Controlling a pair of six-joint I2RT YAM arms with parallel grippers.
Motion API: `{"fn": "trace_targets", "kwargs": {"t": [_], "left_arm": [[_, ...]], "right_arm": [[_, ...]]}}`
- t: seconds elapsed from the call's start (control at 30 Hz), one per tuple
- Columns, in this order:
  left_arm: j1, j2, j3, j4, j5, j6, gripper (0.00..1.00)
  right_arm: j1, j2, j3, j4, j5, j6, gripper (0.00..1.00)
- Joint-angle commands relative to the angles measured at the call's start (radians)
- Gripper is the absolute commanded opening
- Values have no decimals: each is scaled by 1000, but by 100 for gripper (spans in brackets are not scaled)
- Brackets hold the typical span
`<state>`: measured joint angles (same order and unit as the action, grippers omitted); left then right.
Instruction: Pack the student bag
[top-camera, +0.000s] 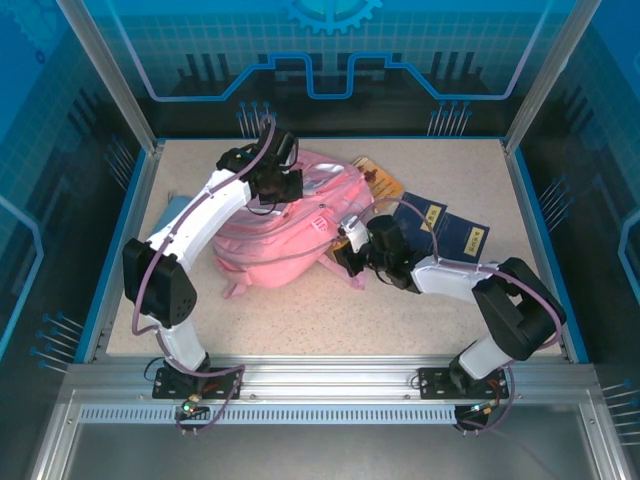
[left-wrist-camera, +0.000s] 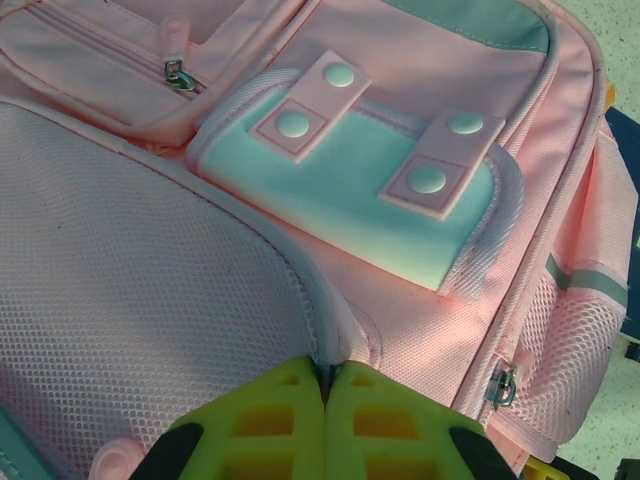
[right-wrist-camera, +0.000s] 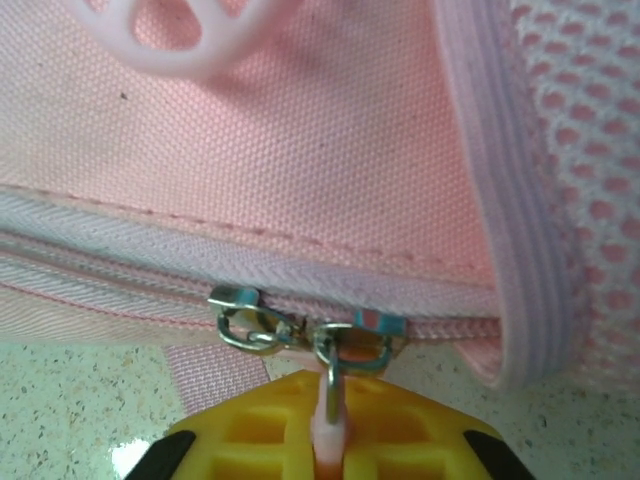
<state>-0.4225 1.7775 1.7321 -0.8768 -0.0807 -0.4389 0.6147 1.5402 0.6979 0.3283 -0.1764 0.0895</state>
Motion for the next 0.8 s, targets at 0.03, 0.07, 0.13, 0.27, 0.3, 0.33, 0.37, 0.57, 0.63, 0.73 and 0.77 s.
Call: {"fn": "trace_targets", "kwargs": {"t": [0.03, 0.07, 0.13, 0.27, 0.3, 0.33, 0.37, 0.57, 0.63, 0.73, 0.77], "left_arm": [[5, -17, 11, 130, 12, -4, 0], [5, -26, 8, 130, 22, 14, 0], [6, -40, -5, 135, 45, 50, 0], [5, -55, -8, 127, 78, 101, 0], [6, -58, -10, 127, 82, 107, 0], [6, -60, -10, 126, 86, 115, 0], [6, -63, -9, 125, 91, 122, 0], [5, -67, -5, 122, 128, 137, 0], [6, -69, -6, 120, 135, 142, 0], [6, -74, -9, 119, 145, 152, 0], [7, -75, -9, 117, 147, 156, 0]], "right_arm": [[-22, -95, -77, 19, 23, 31, 29], [-25, -112, -95, 19, 46, 22, 34], [-24, -129, -112, -1, 70, 1, 39], [-20, -128, -115, -25, 92, -21, 40], [-20, -125, -114, -20, 94, -26, 38], [-22, -122, -107, -17, 95, -32, 35], [-24, -116, -98, -17, 94, -37, 33], [-32, -47, -37, 8, 93, -73, 27], [-37, -27, -28, 27, 99, -78, 27], [-54, -6, -21, 53, 101, -78, 25], [-61, 0, -16, 59, 101, -75, 25]]}}
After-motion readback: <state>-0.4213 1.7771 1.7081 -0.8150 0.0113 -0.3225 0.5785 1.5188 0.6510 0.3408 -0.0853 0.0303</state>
